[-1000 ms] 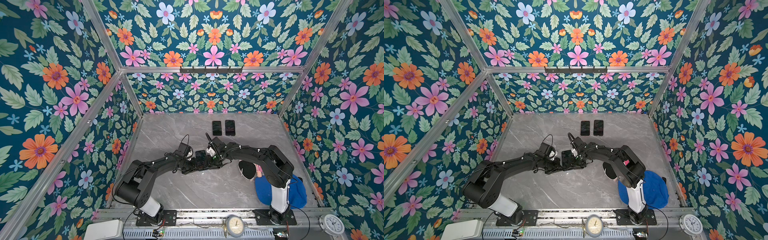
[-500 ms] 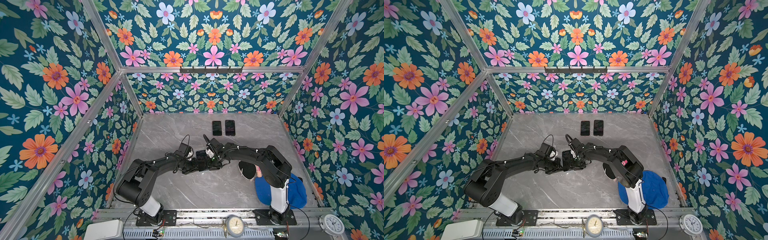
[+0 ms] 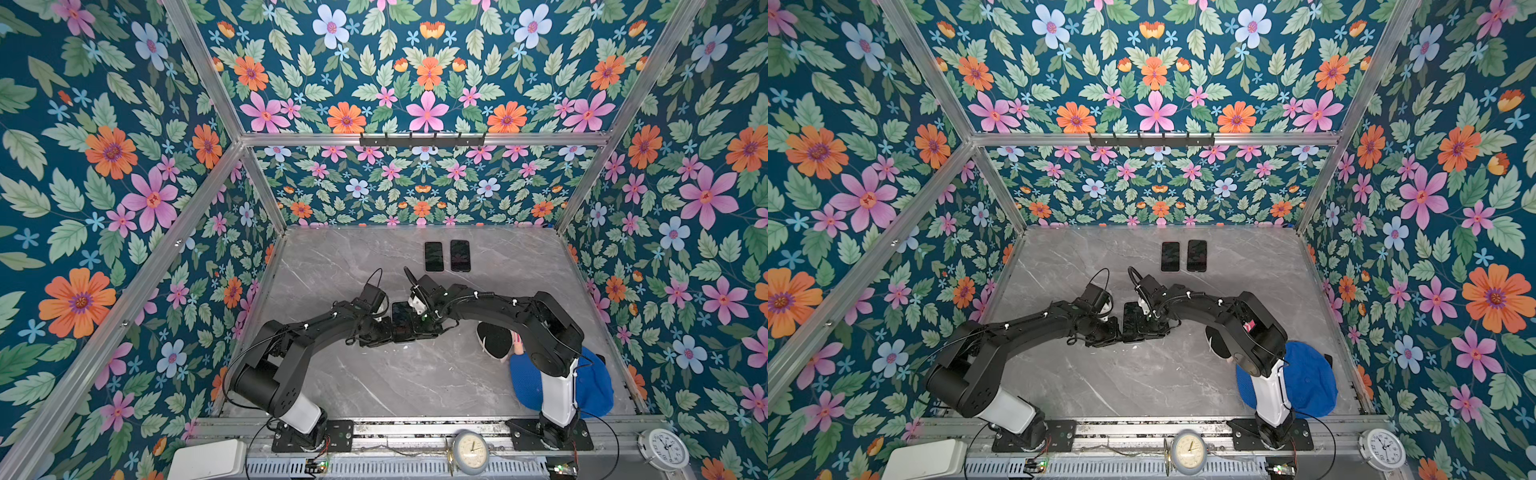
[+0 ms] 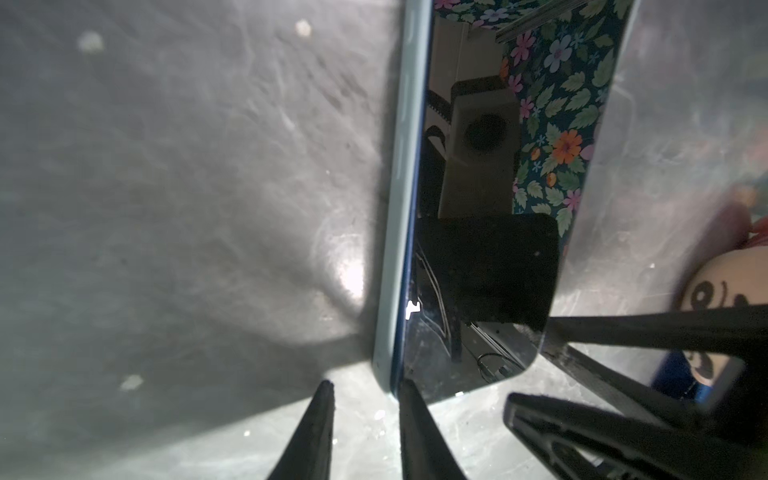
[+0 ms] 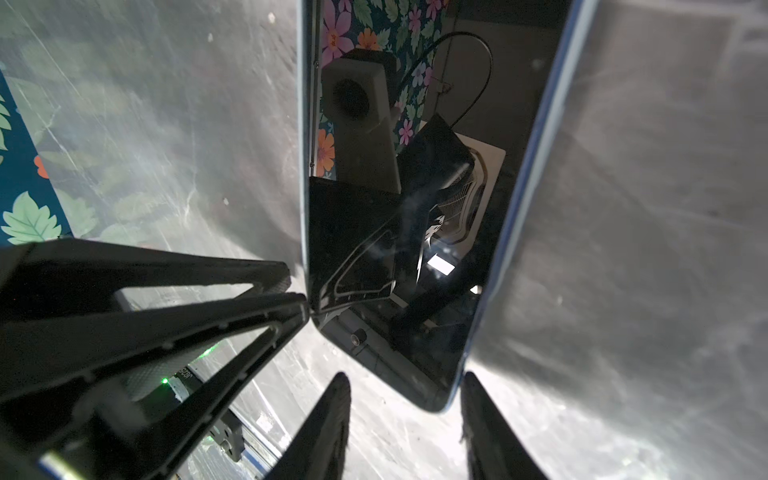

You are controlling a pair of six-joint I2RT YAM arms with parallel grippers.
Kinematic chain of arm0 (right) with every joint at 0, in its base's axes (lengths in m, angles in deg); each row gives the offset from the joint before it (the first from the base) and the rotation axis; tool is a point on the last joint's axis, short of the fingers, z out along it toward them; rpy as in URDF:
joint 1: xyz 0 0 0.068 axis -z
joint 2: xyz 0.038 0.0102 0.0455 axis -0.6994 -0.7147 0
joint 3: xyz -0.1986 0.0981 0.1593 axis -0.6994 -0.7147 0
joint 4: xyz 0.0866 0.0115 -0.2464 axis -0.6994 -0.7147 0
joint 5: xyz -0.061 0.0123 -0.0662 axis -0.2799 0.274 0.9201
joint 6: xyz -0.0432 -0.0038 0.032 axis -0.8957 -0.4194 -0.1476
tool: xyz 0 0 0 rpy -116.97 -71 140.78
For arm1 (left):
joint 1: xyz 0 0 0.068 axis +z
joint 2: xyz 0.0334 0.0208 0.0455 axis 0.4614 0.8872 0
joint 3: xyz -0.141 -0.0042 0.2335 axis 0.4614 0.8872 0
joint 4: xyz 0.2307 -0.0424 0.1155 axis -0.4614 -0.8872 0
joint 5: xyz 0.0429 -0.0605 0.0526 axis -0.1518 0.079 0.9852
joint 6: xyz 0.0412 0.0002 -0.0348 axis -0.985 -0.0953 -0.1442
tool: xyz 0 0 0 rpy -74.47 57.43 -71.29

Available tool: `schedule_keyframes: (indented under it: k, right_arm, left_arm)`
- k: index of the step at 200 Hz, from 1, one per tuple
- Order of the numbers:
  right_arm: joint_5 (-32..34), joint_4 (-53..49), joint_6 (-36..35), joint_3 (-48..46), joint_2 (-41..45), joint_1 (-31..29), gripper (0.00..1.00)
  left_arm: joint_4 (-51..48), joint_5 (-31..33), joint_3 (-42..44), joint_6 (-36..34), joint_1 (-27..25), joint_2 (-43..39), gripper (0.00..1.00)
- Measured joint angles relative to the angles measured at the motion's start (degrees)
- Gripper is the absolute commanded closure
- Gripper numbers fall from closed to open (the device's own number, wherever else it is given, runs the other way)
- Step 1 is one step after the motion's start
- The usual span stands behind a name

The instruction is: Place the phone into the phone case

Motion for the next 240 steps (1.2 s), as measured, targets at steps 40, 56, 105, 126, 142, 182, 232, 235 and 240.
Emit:
schedule_keyframes:
  k: [40,56,105,126,142,182,232,235,240]
  right_arm:
    - [0.0,0.2,0.0,-0.1,0.0,0.0,0.57]
    - [0.0,0.1,0.0,-0.1,0.0,0.0,0.58]
    - [1.0,-0.5,0.0,-0.4,1.5,0.0,0.70]
    - [1.9,-0.8,0.1,-0.4,1.6,0.0,0.74]
    - [2.5,-1.0,0.2,-0.4,1.6,0.0,0.75]
    - [2.9,-2.2,0.2,-0.4,1.6,0.0,0.77]
    - [2.8,-2.6,0.5,-0.3,0.3,0.1,0.82]
    - [2.8,-2.6,0.5,-0.3,0.2,0.1,0.82]
    - [2.8,-2.6,0.5,-0.3,0.0,0.1,0.83]
  left_arm:
    - [2.4,-1.9,0.5,0.0,-0.3,1.2,0.81]
    - [3.3,-2.6,0.5,0.0,-0.3,1.5,0.82]
    - [4.5,-2.7,1.4,0.1,-0.2,0.9,0.82]
    - [5.3,-2.9,1.9,0.2,-0.2,0.7,0.82]
    - [6.0,-3.2,2.3,0.3,-0.2,0.7,0.82]
    - [6.8,-3.5,2.7,1.0,-0.2,0.5,0.84]
    - [8.4,-4.4,3.2,1.4,-0.1,0.7,0.85]
    - [8.5,-4.4,3.3,1.4,-0.1,0.7,0.85]
    - [8.6,-4.5,3.3,1.4,-0.1,0.7,0.85]
